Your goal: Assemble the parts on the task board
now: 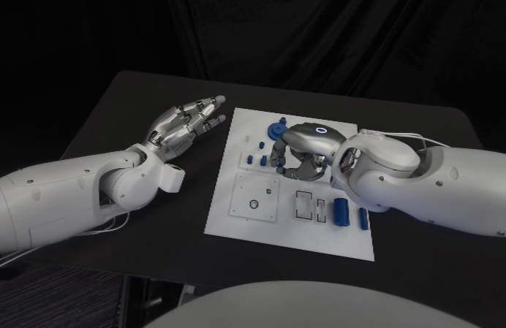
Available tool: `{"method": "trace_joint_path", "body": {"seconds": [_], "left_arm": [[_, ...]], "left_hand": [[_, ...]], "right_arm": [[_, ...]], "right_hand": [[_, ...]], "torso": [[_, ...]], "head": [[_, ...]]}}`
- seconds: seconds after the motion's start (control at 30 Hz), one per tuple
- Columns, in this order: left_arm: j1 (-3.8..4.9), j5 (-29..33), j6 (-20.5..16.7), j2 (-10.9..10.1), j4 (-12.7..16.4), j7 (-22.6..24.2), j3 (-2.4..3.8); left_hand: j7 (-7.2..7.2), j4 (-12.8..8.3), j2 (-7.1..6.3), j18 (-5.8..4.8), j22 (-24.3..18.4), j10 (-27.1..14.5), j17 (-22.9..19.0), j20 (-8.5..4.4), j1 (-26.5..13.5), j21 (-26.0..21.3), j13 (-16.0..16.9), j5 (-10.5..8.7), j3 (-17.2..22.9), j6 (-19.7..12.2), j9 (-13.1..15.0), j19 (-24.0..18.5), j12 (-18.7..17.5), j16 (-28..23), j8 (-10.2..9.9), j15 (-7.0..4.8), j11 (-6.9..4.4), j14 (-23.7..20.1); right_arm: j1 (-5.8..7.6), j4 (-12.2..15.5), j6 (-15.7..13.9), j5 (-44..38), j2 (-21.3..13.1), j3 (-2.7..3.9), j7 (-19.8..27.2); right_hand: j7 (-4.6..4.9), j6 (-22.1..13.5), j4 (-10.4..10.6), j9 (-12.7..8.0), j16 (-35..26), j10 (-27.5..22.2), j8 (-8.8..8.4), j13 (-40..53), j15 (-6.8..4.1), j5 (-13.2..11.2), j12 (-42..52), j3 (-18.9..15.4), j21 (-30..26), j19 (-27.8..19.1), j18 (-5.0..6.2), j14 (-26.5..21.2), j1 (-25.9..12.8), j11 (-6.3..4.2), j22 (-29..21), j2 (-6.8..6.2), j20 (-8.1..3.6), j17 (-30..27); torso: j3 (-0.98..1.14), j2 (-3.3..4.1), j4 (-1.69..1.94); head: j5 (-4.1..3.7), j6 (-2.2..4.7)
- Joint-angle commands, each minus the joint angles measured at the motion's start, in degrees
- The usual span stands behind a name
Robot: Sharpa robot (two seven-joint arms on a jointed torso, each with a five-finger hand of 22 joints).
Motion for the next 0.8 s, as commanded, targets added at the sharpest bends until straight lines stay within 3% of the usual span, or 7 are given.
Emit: {"method": "trace_joint_path", "body": {"seconds": [0.03,0.27,0.43,0.57,0.67,0.8], "left_arm": [[-0.1,0.3,1.7,0.3,0.0,6.4,0.05],[-0.16,0.3,2.2,0.3,0.0,6.2,0.05],[-0.28,0.3,2.6,0.4,-0.1,6.1,0.05],[-0.43,0.3,2.8,0.5,-0.3,6.2,0.05],[-0.54,0.3,3.1,0.5,-0.3,6.3,0.05],[-0.67,0.3,3.4,0.6,-0.3,6.2,0.05]], "left_hand": [[-0.04,0.0,0.19,0.66,0.1,-0.1,0.1,0.46,0.5,0.4,0.0,0.09,0.4,0.1,0.1,0.1,0.1,0.4,0.3,0.47,0.46,0.0],[-0.07,0.0,0.31,0.7,0.0,-0.2,0.1,0.48,0.5,0.4,0.0,0.07,0.6,-0.1,0.0,0.1,0.0,0.4,0.2,0.48,0.43,0.0],[-0.07,0.0,0.45,0.75,0.1,-0.2,0.1,0.52,0.6,0.4,0.0,0.07,0.8,-0.1,0.0,0.1,-0.1,0.5,0.2,0.56,0.45,0.0],[-0.07,0.0,0.48,0.77,0.1,-0.3,0.1,0.53,0.6,0.4,0.0,0.06,0.9,-0.1,0.0,0.1,-0.1,0.6,0.3,0.58,0.46,0.0],[-0.01,0.7,0.66,0.92,0.1,-0.3,0.1,0.68,0.1,0.5,0.0,-0.73,1.2,0.0,0.1,0.2,0.1,0.8,0.4,0.83,0.57,0.1],[-0.02,0.7,0.7,0.93,0.1,-0.3,0.2,0.69,0.1,0.5,0.0,-0.73,1.2,0.1,0.1,0.2,0.2,0.9,0.4,0.84,0.57,0.1]], "right_arm": [[-1.44,-0.4,2.4,-4.5,0.7,0.0,0.7],[-3.55,-0.8,1.5,-5.9,1.6,0.01,1.0],[-4.4,-0.8,-0.1,-6.2,1.3,0.01,1.4],[-4.65,-1.0,-0.9,-6.2,1.3,0.01,1.7],[-4.86,-1.2,-1.3,-6.3,1.3,0.01,2.0],[-5.13,-1.5,-1.7,-6.3,1.4,0.01,2.2]], "right_hand": [[-0.03,-0.5,-1.0,0.1,0.0,0.3,-0.1,0.0,-0.23,-0.1,-0.2,0.6,-0.2,0.2,-0.44,0.9,0.1,-0.44,8.5,0.64,-0.21,-0.1],[-0.01,-0.6,-1.0,0.1,0.0,0.3,-0.14,0.1,-0.22,-0.1,-0.2,0.6,-0.2,0.2,-0.44,0.9,0.1,-0.42,8.5,0.6,-0.21,-0.1],[-0.02,-0.6,-1.2,0.2,-0.1,0.4,-0.13,0.1,-0.22,-0.2,-0.2,0.6,-0.1,0.2,-0.47,0.9,0.2,-0.45,8.6,0.56,-0.2,-0.2],[-0.02,-0.6,-1.3,0.3,-0.1,0.5,-0.13,0.1,-0.22,-0.4,-0.2,0.6,-0.1,0.2,-0.47,0.8,0.3,-0.45,8.6,0.49,-0.2,-0.3],[0.0,-0.5,-1.4,0.4,-0.1,0.6,-0.11,0.1,-0.22,-0.9,-0.3,0.6,0.0,0.3,-0.49,0.9,0.3,-0.43,8.6,0.55,-0.2,-0.3],[0.02,-0.6,-1.4,0.6,-0.3,0.6,-0.17,0.1,-0.19,-1.8,-0.4,0.6,0.0,0.3,-0.5,0.8,0.2,-0.4,8.6,0.59,-0.18,-0.4]], "torso": [[0.06,-0.02,0.27],[0.03,-0.09,0.12],[-0.02,-0.03,0.42],[0.08,0.11,0.09],[0.09,0.14,0.1],[-0.07,0.01,0.25]], "head": [[0.23,-0.01],[1.63,-0.01],[1.63,-0.01],[2.18,-0.01],[2.26,-0.01],[2.38,-0.01]]}}
